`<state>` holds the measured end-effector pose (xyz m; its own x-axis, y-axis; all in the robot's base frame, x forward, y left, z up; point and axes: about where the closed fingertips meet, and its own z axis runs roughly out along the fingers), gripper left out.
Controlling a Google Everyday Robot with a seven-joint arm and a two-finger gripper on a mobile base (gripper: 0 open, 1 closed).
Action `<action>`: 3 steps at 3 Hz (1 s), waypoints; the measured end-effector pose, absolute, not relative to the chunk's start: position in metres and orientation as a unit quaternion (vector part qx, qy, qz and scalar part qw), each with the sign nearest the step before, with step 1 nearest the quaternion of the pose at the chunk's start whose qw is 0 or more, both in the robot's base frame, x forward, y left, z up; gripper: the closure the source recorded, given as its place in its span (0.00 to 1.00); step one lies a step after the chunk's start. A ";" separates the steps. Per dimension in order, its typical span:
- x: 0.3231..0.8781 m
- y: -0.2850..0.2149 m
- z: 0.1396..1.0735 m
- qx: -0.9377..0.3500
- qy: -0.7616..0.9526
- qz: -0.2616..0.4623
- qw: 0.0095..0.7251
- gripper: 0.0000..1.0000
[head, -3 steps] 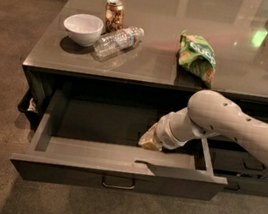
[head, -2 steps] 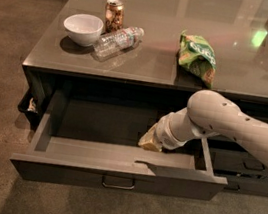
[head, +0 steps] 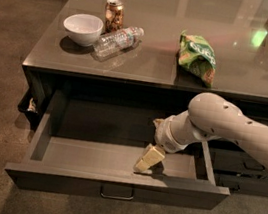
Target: Open top drawer
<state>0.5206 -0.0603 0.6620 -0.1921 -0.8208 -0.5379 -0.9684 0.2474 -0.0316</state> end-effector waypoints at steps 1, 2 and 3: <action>0.518 -0.062 0.660 -0.591 0.757 0.161 0.228 0.00; 0.515 -0.063 0.658 -0.590 0.759 0.162 0.225 0.00; 0.512 -0.067 0.654 -0.586 0.764 0.164 0.214 0.00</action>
Offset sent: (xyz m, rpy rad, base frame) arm -0.0122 -0.0104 -0.0083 -0.0128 0.0327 -0.0192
